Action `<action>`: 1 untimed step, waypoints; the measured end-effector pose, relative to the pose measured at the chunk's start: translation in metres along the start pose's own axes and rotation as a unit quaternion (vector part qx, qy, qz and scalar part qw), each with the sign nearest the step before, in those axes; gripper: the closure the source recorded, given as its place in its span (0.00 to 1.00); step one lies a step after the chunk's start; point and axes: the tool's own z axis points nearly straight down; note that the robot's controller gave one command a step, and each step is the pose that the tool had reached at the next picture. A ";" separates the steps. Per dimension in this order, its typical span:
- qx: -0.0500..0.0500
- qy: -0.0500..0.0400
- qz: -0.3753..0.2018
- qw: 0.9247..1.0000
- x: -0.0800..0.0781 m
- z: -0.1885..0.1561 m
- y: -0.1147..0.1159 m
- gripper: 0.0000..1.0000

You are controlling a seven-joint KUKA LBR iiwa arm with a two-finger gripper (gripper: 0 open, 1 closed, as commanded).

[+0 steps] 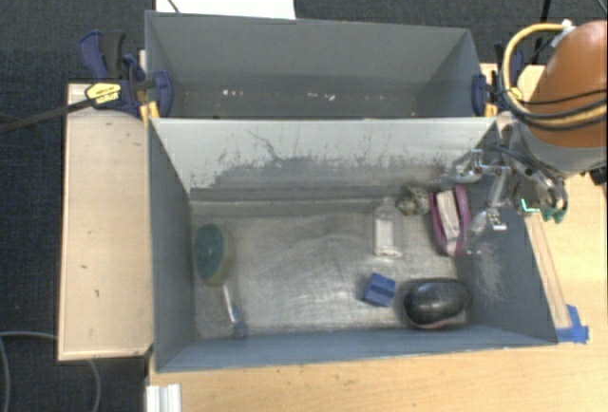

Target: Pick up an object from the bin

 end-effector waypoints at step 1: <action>-0.001 -0.001 -0.142 0.990 0.000 0.150 0.068 0.00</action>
Offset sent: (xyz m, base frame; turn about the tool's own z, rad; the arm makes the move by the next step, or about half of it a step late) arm 0.0007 0.0662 -0.1471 -0.2854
